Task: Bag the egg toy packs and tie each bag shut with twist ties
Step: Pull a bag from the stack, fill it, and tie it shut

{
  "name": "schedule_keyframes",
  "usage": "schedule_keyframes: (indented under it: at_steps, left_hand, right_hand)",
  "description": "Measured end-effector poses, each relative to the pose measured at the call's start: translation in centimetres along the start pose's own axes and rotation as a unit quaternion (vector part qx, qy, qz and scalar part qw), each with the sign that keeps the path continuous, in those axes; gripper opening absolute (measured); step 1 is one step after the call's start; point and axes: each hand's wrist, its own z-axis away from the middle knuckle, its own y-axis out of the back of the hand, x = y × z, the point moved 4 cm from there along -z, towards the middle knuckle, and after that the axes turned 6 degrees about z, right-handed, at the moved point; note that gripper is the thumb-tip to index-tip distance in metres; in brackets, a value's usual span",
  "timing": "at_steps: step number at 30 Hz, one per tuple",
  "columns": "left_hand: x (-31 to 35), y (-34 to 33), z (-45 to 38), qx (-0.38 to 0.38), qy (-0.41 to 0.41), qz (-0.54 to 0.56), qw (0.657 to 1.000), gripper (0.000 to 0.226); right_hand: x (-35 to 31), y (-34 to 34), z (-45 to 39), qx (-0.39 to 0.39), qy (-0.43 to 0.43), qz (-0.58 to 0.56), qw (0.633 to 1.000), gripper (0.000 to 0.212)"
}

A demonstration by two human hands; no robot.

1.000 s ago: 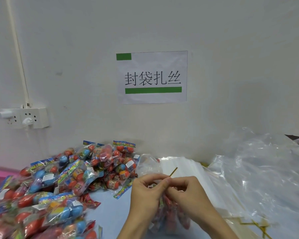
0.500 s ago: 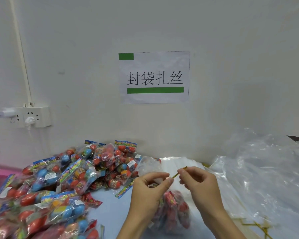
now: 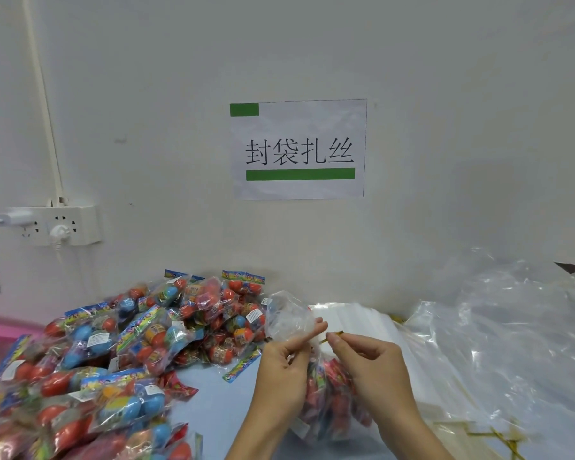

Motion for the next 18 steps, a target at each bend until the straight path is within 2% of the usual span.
schedule_keyframes:
  at_steps: [13,18]
  left_hand:
    - [0.59,0.15,0.35,0.020,-0.016,0.016,1.000,0.046]
    - [0.47,0.42,0.14,0.035,-0.020,0.006,0.999,0.049]
  right_hand:
    - [0.03,-0.81,0.65,-0.074,-0.018,-0.021,0.997,0.015]
    - [-0.11,-0.72,0.63,-0.106,-0.024,-0.010,0.994,0.028]
